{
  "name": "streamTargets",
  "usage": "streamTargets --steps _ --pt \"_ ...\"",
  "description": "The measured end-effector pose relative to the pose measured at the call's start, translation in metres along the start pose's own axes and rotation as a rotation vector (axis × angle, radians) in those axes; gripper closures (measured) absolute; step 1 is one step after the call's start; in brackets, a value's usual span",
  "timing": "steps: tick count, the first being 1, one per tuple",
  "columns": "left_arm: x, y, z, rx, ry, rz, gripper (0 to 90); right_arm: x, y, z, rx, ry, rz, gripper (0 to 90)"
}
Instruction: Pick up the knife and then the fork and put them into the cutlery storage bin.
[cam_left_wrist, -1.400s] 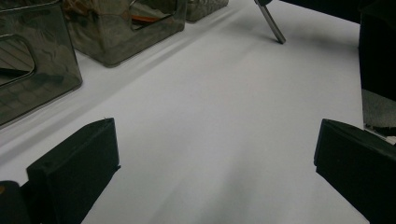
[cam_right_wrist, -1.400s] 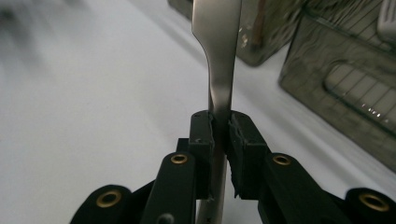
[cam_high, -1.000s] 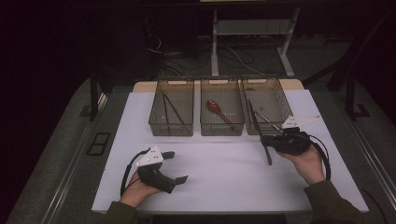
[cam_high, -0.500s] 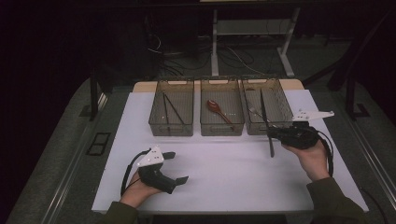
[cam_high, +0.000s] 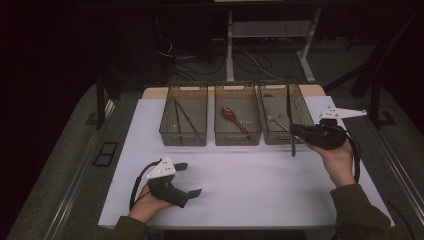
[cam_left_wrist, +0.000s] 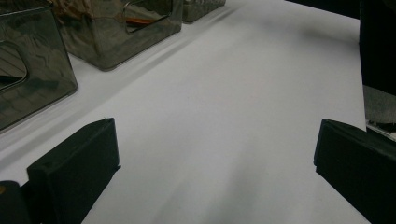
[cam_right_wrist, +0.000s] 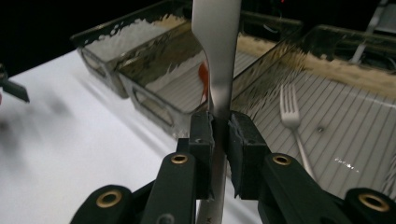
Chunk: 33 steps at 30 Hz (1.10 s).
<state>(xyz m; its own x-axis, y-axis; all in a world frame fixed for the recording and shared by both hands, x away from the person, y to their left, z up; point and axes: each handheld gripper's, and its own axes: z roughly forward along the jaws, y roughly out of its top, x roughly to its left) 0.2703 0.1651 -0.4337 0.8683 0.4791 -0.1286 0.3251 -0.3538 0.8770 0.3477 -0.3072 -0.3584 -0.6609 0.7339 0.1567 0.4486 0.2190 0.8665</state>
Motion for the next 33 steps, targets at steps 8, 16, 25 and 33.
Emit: streamTargets --steps 8,16,25,33 --pt "0.0 0.0 0.0 -0.003 -0.003 -0.001 0.0 -0.01 0.023 0.0 -0.039 -0.027 0.005 79.2" --pt "0.0 0.0 0.0 -0.004 -0.004 0.001 0.0 -0.02 0.037 0.004 -0.056 -0.061 0.015 79.2" --pt "0.0 0.001 0.0 -0.006 -0.007 0.001 0.0 -0.033 0.046 0.009 -0.062 -0.101 0.028 79.2" --pt "-0.001 0.001 -0.001 -0.007 -0.007 0.003 0.0 -0.048 0.052 0.016 -0.04 -0.165 0.027 79.2"
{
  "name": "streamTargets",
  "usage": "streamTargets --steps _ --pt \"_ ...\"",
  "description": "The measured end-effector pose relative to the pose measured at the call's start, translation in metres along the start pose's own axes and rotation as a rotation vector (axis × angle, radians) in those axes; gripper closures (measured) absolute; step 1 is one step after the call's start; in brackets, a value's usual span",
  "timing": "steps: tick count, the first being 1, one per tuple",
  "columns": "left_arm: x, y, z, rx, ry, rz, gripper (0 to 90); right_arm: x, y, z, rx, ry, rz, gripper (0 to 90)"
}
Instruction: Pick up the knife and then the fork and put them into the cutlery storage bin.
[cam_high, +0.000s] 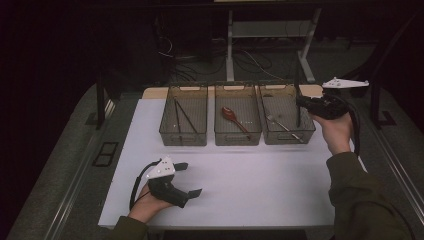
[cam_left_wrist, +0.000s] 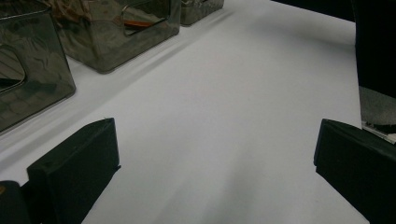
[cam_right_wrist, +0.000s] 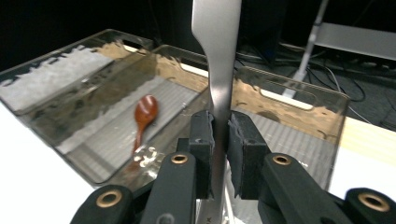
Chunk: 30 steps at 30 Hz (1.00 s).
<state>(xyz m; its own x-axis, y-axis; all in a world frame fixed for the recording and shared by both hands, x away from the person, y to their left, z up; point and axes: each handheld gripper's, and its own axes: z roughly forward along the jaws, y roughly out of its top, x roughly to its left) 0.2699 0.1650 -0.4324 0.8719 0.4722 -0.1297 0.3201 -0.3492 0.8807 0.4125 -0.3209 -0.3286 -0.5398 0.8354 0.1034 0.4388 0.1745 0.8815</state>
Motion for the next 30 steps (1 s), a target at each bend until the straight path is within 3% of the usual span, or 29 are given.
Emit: streamTargets --steps 15,30 --pt "0.0 0.0 0.0 -0.001 -0.002 -0.001 0.0 -0.025 -0.016 0.023 0.112 -0.094 0.003 79.2" --pt "0.0 0.0 0.001 0.0 -0.004 -0.001 0.0 -0.034 -0.039 0.037 0.22 -0.122 0.005 79.2"
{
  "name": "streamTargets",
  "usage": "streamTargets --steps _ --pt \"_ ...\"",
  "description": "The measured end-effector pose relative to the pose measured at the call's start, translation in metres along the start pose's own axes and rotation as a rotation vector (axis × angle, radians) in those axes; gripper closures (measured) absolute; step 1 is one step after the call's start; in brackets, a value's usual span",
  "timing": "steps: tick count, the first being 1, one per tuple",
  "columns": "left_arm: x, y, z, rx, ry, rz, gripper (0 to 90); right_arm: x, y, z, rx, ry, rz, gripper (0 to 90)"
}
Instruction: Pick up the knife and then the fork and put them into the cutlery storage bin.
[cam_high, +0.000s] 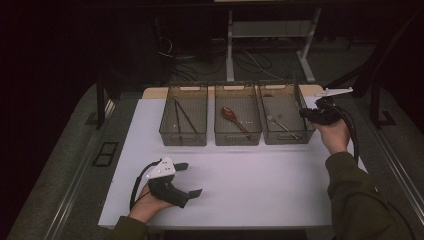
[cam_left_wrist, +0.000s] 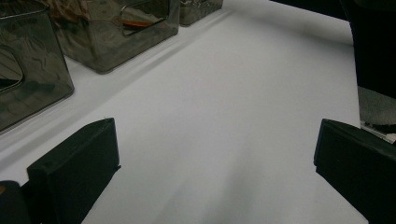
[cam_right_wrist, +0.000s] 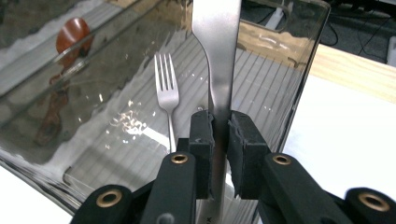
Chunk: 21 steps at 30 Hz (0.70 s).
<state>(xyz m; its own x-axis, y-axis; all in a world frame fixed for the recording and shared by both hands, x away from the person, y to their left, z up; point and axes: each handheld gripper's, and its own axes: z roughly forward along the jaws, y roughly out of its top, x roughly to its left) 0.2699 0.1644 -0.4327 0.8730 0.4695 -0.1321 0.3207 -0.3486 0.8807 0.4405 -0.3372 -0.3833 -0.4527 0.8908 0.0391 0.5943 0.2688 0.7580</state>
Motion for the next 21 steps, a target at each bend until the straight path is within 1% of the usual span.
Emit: streamTargets --steps 7,14,21 --pt "-0.001 0.0 0.001 0.002 -0.003 0.001 0.0 -0.002 -0.002 0.006 0.048 0.013 -0.023 79.2" --pt "0.0 0.0 0.001 0.002 -0.004 0.001 0.0 0.001 -0.001 0.014 0.1 0.028 -0.05 79.1" --pt "-0.001 0.0 0.0 0.003 -0.004 0.002 0.0 0.002 0.002 0.021 0.138 0.03 -0.058 79.0"
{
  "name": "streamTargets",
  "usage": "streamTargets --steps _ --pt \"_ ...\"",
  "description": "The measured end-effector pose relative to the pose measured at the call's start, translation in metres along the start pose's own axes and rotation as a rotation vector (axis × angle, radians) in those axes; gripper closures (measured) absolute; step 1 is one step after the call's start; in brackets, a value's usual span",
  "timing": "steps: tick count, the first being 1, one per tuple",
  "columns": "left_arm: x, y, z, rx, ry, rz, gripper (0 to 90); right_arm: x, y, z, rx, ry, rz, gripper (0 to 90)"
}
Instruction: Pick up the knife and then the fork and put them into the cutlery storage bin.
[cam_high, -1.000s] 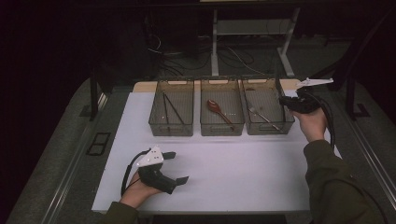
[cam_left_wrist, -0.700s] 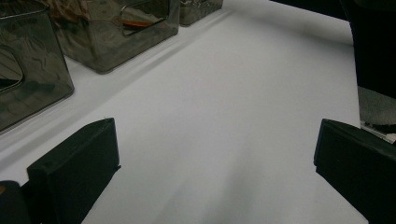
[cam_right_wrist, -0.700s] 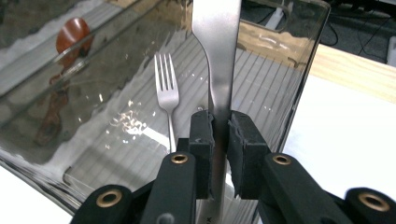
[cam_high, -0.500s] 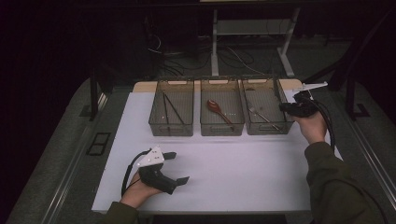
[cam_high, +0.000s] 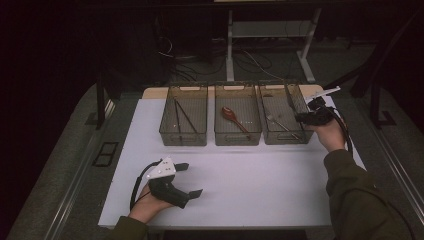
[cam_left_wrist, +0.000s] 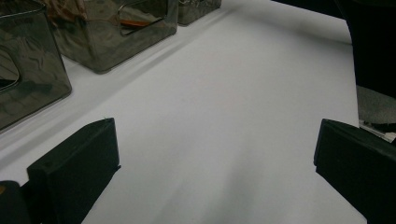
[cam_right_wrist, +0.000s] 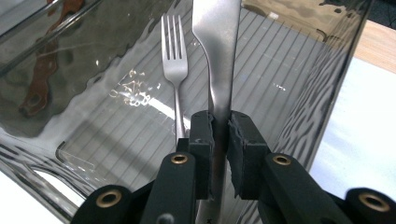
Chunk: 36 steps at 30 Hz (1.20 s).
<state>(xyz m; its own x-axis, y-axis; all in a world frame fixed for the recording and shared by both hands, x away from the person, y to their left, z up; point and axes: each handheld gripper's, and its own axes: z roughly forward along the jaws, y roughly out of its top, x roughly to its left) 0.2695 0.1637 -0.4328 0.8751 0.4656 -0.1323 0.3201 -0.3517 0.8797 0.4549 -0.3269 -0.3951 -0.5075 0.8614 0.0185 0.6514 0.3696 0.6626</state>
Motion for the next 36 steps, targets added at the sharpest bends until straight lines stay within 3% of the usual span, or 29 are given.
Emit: streamTargets --steps 6,10,19,27,33,36 --pt "0.0 0.0 0.0 0.0 -0.001 -0.001 0.0 0.003 0.005 0.005 0.03 0.002 -0.015 76.6" --pt "0.0 0.0 0.0 0.0 0.0 -0.001 0.0 0.002 0.007 0.001 -0.025 0.04 0.024 67.0" --pt "0.0 0.0 0.0 0.001 0.0 0.0 0.0 -0.003 0.005 -0.005 -0.093 0.103 0.1 47.4" --pt "0.0 0.0 0.0 0.004 0.001 0.001 0.0 -0.001 0.006 -0.017 -0.178 0.184 0.136 34.2" --pt "0.0 -0.001 0.001 0.013 0.003 0.001 0.0 0.01 0.007 -0.026 -0.21 0.119 0.119 30.1" --pt "0.0 0.0 0.001 0.014 0.004 0.0 0.0 0.012 0.004 -0.028 -0.224 0.125 0.126 28.1"
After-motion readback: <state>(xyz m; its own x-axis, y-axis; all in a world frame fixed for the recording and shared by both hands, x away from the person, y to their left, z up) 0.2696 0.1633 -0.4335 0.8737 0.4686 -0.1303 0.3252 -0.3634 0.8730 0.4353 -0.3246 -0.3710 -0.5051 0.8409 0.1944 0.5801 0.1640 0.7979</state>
